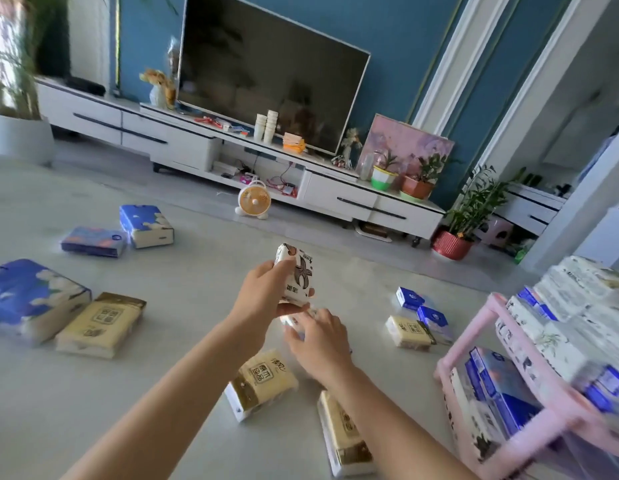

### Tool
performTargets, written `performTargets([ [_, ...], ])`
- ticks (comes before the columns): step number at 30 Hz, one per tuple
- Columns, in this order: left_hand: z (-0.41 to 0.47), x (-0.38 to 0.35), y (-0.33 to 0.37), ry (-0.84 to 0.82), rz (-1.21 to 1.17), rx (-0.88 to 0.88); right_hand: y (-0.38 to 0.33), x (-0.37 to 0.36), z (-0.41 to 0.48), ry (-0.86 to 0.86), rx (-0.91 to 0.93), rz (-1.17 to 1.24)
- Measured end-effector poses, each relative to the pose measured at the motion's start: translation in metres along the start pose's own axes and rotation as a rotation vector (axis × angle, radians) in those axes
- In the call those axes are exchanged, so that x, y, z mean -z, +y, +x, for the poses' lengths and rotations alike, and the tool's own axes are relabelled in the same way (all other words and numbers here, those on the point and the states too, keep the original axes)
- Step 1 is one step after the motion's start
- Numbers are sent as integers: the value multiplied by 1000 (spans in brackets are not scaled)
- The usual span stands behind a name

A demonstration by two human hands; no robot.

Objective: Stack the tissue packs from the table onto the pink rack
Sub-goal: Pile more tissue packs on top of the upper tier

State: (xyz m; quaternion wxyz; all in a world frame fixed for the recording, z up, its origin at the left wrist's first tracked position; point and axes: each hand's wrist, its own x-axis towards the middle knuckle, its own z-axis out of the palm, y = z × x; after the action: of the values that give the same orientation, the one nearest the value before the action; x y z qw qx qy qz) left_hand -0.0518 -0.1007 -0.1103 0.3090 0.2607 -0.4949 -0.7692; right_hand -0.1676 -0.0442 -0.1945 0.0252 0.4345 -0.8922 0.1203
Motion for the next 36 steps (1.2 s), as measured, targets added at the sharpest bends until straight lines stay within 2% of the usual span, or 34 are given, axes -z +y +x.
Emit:
performTargets([
  [2,-25,8,10,61,89,-55,-3,9,-25,-47,52,9],
  [5,-62,17,21,91,211,-100,-11,49,-52,22,141,85],
  [9,-105,3,49,105,192,-183,-18,131,-94,39,204,487],
  [13,-151,-44,73,171,189,-404,3,195,-168,180,353,521],
  [15,-169,-75,73,137,213,-480,29,226,-206,247,400,523],
  [19,-180,-140,58,28,275,-516,93,286,-254,357,314,430],
  [23,-172,-205,40,-16,337,-494,154,324,-265,461,179,349],
  [26,-167,-242,27,-10,397,-478,185,340,-254,425,105,312],
  [31,-162,-273,12,95,534,-421,200,338,-229,234,96,224],
  [36,-158,-281,3,232,765,-490,205,326,-210,112,83,155],
])
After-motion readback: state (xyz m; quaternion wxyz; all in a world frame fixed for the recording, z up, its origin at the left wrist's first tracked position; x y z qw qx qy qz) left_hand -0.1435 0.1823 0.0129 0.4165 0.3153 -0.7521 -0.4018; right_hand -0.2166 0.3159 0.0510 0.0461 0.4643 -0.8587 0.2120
